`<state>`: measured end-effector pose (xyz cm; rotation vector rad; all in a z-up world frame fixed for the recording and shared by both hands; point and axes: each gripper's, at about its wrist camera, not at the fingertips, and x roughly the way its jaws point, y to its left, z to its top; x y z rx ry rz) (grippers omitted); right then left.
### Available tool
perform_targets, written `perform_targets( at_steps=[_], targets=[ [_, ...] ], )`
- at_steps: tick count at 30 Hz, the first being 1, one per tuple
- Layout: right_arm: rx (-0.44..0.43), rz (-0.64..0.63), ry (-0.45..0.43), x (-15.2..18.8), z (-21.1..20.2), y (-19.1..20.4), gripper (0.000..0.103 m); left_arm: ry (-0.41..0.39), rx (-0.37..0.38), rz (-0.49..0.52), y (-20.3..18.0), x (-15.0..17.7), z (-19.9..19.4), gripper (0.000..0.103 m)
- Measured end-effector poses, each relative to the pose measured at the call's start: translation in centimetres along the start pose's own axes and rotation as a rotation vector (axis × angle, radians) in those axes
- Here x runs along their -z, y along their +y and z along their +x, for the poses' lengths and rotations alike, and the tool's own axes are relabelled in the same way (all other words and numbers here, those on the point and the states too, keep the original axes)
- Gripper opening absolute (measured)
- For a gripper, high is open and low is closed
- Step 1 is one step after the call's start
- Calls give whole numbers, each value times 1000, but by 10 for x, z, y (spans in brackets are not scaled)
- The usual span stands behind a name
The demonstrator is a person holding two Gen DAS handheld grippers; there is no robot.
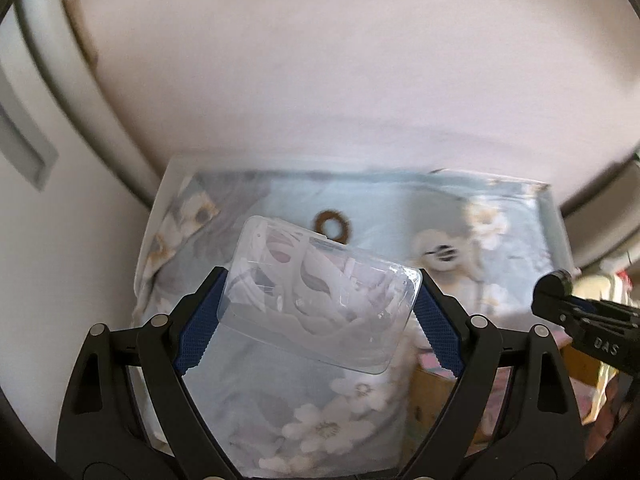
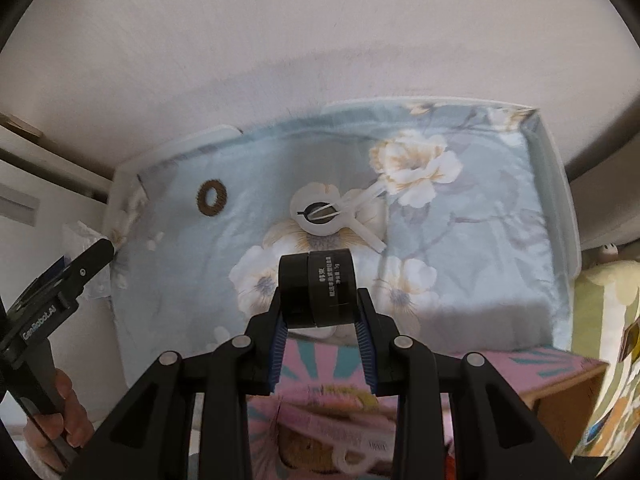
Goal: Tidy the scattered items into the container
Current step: 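Carry the floss-pick box and black jar into the cardboard box and open both grippers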
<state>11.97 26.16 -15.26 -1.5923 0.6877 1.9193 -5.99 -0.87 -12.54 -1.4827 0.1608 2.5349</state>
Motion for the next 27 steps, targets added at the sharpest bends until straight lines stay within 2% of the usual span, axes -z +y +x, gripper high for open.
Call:
perform_targets(
  at_steps=[4,10,14,18,23,27],
  targets=[
    [1,29,-53,8,-26,3,29,-56,64,109,-36,2,-36,88],
    [36,81,-110,37,-66,-38,30,-72,161,293,-97,21,-56,88],
    [62,145,-137,60,-85,-71,30,-39,245,419,-137,42,-57,88],
    [66,199,-131,89,-90,-95,30,52,347,556,-166,74,-44,88],
    [-6,178,-41,133,-63,-91,29,132,325,699,-181,118,-20,88],
    [-20,179,1,155,-39,-86,29,176,315,720,-184,134,-9,88]
  ],
)
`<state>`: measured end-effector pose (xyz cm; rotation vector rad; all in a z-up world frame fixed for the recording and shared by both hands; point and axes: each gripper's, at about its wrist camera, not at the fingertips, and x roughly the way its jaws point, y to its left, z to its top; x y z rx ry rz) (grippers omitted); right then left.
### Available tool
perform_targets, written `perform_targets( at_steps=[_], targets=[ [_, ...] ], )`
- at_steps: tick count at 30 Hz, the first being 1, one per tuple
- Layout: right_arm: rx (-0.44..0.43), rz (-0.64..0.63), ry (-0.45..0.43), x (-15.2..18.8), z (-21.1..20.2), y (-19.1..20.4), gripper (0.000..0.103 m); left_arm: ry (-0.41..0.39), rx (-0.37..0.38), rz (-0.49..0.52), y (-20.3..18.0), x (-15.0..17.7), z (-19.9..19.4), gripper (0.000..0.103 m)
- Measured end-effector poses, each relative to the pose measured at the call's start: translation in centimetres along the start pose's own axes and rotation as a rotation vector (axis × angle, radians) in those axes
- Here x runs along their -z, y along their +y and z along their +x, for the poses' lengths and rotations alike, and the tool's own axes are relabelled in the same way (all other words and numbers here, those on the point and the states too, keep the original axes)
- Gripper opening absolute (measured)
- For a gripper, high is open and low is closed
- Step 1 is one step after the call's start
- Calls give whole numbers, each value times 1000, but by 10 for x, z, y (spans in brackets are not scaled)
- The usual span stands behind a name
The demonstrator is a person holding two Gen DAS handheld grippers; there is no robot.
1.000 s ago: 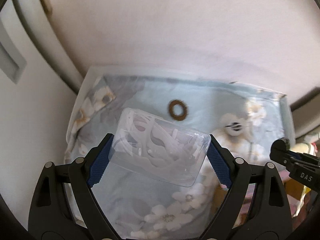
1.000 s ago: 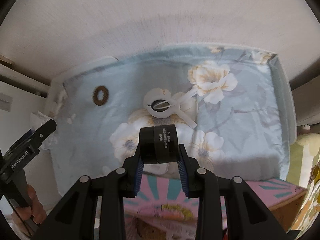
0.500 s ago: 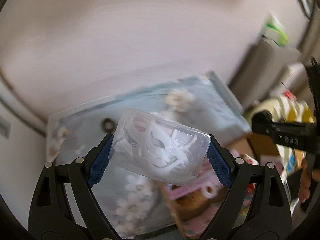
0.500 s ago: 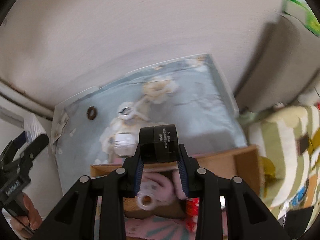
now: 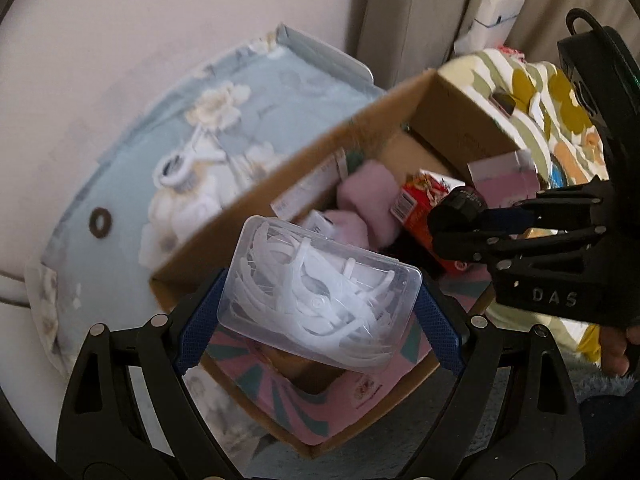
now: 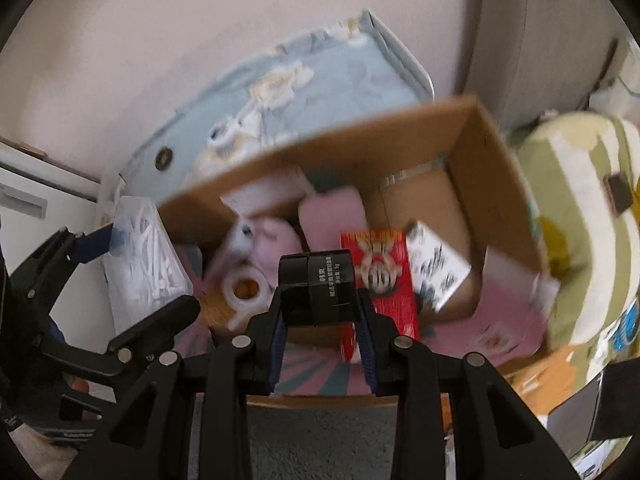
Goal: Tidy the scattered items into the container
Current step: 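Carry the floss-pick box and black jar into the cardboard box and open both grippers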
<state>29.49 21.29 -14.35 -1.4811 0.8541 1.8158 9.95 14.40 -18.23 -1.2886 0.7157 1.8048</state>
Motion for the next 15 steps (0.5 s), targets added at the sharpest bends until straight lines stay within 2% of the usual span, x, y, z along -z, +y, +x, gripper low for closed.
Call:
perform_targets(
  at_steps=[5,9,12,13,14,15],
  targets=[
    [-8,8,16,7,16,-2,29,16,-44,32,-7,3,11,88],
    [2,-12,0,3,15,-1,29,27,-49,52,-12,3,13,89],
    [-30,-11,-10,2,12,-1,30,34,-62,53,-13,2,13,89],
    [-51,-5,-6,1,12,-2,35,35,-66,50,-12,2,13,89],
    [-78,6,-7,-1,11,-3,45,30,-73,46,-11,1,12,91],
    [-103,15,-18,-2,9,-4,47,17,-82,38,-8,1,8,94]
  ],
)
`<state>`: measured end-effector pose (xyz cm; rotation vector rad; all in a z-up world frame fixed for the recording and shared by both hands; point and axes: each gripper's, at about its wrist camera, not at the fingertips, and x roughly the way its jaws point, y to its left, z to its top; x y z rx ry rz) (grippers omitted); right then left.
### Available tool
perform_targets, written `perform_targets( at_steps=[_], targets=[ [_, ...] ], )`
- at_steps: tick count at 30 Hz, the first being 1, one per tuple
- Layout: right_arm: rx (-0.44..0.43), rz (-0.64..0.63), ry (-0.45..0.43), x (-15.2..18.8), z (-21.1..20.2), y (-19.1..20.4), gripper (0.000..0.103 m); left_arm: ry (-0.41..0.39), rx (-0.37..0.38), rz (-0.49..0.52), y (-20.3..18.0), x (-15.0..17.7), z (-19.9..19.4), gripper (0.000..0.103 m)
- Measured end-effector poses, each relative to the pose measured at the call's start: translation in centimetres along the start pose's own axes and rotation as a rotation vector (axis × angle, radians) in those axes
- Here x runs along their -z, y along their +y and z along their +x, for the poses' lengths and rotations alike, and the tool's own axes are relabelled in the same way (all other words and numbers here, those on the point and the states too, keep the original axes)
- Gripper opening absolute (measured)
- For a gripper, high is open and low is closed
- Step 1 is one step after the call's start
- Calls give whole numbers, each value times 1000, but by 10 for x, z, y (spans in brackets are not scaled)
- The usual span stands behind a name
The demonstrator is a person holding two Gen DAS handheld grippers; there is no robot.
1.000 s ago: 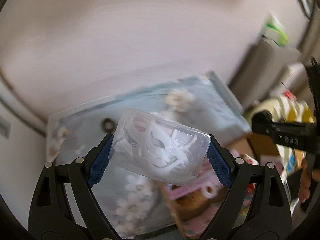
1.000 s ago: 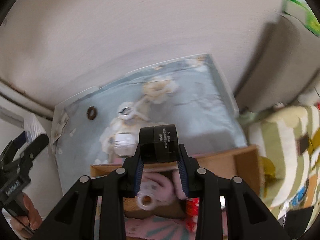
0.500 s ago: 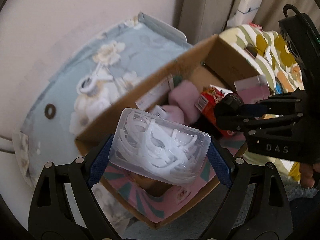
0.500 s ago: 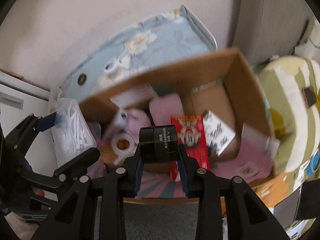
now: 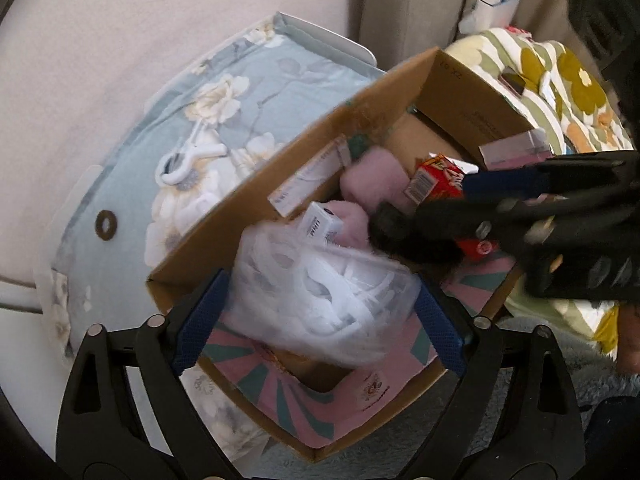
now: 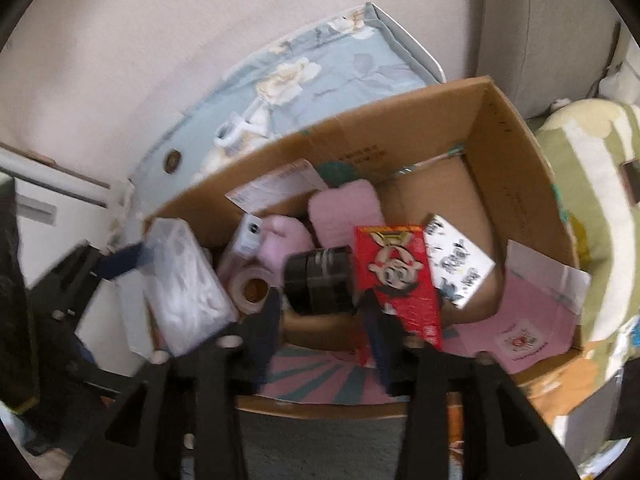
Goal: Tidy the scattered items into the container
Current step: 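Carry the floss-pick box and black jar into the cardboard box and open both grippers, then move both open grippers back over the floral tray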
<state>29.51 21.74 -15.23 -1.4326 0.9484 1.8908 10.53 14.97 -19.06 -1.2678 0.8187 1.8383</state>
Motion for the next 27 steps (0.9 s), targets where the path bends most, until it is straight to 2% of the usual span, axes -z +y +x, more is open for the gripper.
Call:
perform_targets(
  at_steps=[2,6,9,13,17,27],
  targets=[
    [-45,17,-46,-3,-10,-2,47,-31,-4,-19,6,0,-8,95],
    [-80,40,-120,-11,-28,-6,47,-93,0,-63,19,-1,-23,98],
    [-88,41,-125,-16,-31,-8,47,-121,17,-76,24,-2,-29,98],
    [-98,27,-116,-20,-26,-3,47,-129,-8,-66,23,-3,-30,98],
    [-108,0,-117,-21,-23,4,47,-141,50,-86,28,-2,-32,98],
    [-103,-5,-128,-28,-22,2,47,-142,98,-139,39,2,-32,98]
  ],
)
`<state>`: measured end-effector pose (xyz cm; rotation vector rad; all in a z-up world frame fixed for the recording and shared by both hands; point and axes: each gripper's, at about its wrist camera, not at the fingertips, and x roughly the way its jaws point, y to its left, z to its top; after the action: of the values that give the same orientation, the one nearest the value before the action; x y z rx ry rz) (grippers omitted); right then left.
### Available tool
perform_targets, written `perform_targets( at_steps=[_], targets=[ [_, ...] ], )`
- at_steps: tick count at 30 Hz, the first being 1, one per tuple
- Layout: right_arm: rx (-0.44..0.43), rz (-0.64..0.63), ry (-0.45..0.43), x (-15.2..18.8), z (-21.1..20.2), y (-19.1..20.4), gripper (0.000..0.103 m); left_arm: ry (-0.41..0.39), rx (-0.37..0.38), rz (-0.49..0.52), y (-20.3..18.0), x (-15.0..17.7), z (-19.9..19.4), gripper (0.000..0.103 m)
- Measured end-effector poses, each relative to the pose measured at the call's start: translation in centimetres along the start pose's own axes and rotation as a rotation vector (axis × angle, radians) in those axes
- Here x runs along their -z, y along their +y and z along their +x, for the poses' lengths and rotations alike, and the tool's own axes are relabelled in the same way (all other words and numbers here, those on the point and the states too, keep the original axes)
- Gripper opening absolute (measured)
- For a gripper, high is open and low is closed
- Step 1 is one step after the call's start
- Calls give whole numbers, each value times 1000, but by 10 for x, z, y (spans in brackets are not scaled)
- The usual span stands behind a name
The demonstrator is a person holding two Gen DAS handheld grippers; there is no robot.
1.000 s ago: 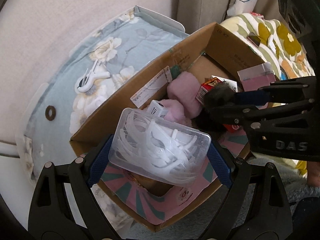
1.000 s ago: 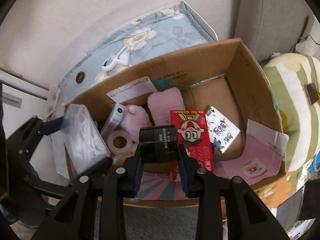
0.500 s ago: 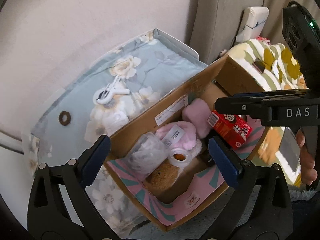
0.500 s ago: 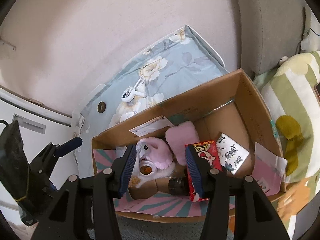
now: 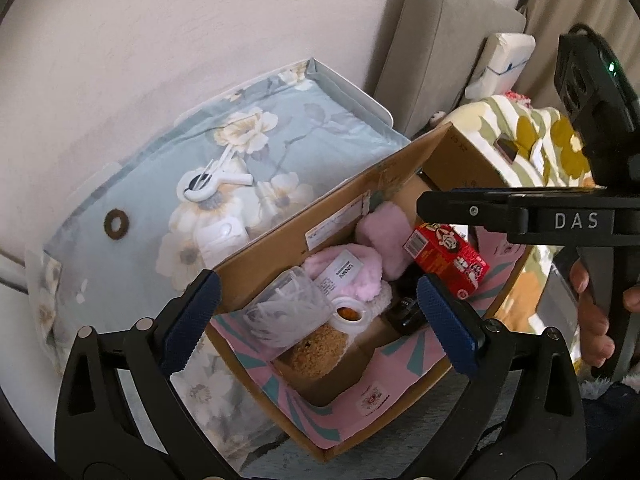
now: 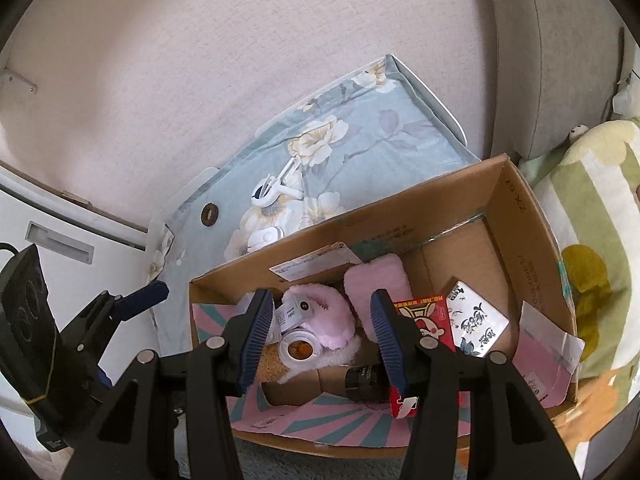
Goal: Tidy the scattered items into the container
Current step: 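Move both open grippers back over the floral tray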
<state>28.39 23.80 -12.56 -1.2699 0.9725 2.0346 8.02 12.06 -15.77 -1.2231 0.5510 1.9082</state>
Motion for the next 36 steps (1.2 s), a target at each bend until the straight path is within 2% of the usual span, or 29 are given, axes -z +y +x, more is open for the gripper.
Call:
perform_targets(
  at_steps=[3,5,10,15,22,29,32,36],
  targets=[
    [-3,2,-1,0,0,-1,47,-19,41,-22,4,0,-4,98],
    [-2,-1,-4,0,0,0,47,-67,80,-44,8,0,-14,98],
    [-4,-9,-22,-1,-2,2,47,-203,247,-109,25,0,-45,100],
    [-9,-4,-29,-3,0,2,47,-243,251,-151,43,0,-55,102],
    [2,-45,-26,-14,10,15,47,-242,125,-216,92,7,-64,102],
    [39,-147,-13,-46,22,46,47,-226,-36,-280,159,3,-76,102],
    [55,-191,-15,-64,27,62,47,-210,-113,-267,179,-5,-76,102],
    [75,-243,-11,-88,38,81,47,-144,-213,-219,201,-19,-59,102]
  ],
)
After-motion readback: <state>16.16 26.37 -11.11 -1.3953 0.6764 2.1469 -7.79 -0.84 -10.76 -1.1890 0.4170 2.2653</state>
